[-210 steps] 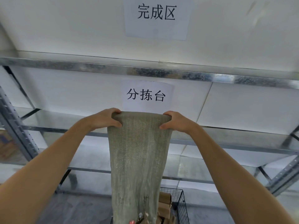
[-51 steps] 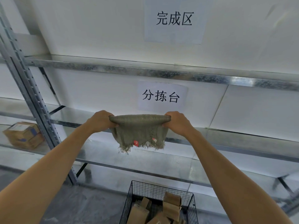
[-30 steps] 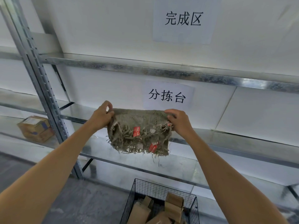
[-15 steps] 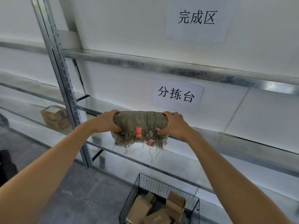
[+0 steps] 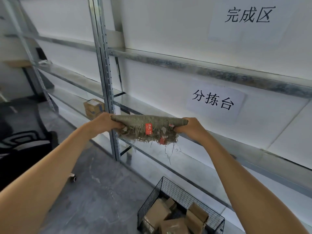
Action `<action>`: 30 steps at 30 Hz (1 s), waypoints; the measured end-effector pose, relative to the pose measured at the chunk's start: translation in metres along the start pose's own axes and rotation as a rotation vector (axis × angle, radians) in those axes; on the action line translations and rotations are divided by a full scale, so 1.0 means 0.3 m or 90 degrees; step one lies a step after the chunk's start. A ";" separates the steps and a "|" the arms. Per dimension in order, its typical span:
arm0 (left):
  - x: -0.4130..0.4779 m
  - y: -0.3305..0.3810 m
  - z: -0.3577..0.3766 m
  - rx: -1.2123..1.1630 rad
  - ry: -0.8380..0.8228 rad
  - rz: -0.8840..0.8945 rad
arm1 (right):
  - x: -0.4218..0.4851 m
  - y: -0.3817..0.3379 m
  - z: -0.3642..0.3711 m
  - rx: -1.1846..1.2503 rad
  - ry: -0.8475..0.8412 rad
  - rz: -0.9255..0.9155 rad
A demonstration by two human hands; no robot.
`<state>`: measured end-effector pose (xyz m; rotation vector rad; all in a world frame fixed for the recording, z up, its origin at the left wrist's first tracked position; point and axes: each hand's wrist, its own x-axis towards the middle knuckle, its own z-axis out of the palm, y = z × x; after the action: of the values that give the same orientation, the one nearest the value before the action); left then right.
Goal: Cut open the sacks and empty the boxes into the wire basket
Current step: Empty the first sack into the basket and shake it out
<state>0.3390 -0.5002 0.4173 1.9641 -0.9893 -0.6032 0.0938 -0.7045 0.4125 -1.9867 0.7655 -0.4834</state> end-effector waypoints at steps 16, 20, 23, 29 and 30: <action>-0.062 -0.297 -0.481 -0.151 0.173 -0.096 | 0.182 -0.274 0.556 -0.008 -0.028 0.002; -0.049 -0.406 -0.641 -0.153 0.121 -0.094 | 0.243 -0.357 0.712 0.023 -0.058 0.013; -0.029 -0.500 -0.741 -0.143 0.120 -0.095 | 0.284 -0.399 0.827 0.079 -0.077 0.038; 0.012 -0.629 -0.887 -0.155 0.144 -0.087 | 0.382 -0.464 0.992 0.119 -0.078 0.046; 0.017 -0.640 -0.907 -0.153 0.148 -0.088 | 0.400 -0.473 1.012 0.119 -0.074 0.046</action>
<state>0.6138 -0.3127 0.4011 1.8480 -0.6124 -0.5291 0.4104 -0.5433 0.3881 -1.7909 0.6922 -0.3787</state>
